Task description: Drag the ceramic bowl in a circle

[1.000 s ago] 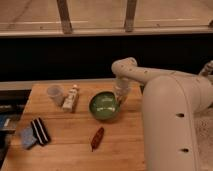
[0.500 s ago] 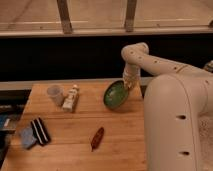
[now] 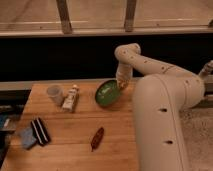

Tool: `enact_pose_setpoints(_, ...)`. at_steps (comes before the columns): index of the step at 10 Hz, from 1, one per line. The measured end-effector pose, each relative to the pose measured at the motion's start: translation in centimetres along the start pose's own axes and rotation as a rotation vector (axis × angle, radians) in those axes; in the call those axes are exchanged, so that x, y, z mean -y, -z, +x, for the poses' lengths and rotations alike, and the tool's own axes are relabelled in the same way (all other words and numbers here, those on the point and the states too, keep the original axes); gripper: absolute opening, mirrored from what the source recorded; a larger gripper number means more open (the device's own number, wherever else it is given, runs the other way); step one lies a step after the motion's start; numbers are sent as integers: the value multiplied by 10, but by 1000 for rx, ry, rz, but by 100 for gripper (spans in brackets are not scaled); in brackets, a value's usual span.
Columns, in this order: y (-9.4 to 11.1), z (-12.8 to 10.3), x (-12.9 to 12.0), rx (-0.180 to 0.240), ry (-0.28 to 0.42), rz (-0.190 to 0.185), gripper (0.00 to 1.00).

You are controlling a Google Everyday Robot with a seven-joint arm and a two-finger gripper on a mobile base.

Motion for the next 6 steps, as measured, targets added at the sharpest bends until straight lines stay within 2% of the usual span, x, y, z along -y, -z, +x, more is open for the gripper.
enact_pose_setpoints(3, -14, 33, -49, -61, 121, -64, 0)
enact_pose_setpoints(5, -15, 56, -73, -88, 192, -83, 0)
enact_pose_setpoints(6, -17, 76, -86, -112, 243, -87, 0)
